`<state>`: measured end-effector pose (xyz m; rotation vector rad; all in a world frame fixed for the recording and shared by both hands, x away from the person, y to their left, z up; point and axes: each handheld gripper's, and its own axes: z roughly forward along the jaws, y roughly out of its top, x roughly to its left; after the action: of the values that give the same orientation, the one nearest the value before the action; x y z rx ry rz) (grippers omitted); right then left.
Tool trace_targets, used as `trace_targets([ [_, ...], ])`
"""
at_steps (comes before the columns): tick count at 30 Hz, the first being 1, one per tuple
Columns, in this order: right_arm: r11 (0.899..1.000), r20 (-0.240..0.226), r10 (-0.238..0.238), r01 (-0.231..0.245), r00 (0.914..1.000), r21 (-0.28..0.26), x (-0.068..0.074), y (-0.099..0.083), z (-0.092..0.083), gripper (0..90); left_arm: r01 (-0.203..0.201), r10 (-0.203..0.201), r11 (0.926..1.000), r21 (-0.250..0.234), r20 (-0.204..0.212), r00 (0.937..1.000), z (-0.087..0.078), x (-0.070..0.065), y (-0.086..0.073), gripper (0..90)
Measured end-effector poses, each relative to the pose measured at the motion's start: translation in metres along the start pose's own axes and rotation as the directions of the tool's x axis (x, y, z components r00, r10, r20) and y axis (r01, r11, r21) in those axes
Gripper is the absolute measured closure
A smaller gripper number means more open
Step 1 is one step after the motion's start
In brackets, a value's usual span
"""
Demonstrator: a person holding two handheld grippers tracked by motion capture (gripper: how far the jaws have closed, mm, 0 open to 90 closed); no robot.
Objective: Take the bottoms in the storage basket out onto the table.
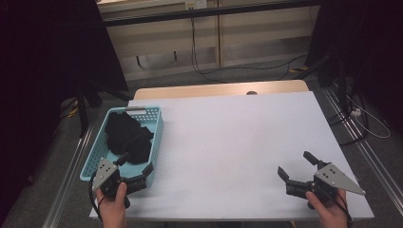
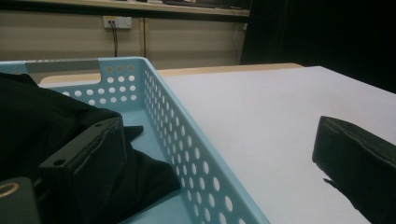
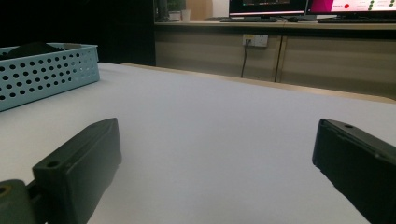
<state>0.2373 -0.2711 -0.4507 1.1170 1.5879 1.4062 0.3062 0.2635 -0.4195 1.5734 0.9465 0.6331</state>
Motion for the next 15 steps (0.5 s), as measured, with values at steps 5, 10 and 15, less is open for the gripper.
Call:
trace_targets([
  [5, 1.0, -0.001, -0.003, 0.003, 1.0, -0.003, -0.0005, 0.0004, -0.0008, 0.5, -0.011, 0.011, 0.9999, -0.004, 0.006, 0.9999, -0.0002, -0.0023, 0.0011, 2.8],
  [10, 1.0, -0.002, 0.0, 0.0, 1.0, 0.001, -0.0003, 0.0, -0.0004, 0.5, -0.003, 0.003, 1.0, -0.005, 0.005, 1.0, -0.0007, -0.0028, 0.0022, 2.8],
  [15, 1.0, -0.001, -0.001, 0.001, 1.0, 0.007, -0.0008, -0.0012, -0.0003, 0.5, 0.006, -0.006, 1.0, -0.007, 0.005, 1.0, -0.0009, -0.0054, 0.005, 2.8],
])
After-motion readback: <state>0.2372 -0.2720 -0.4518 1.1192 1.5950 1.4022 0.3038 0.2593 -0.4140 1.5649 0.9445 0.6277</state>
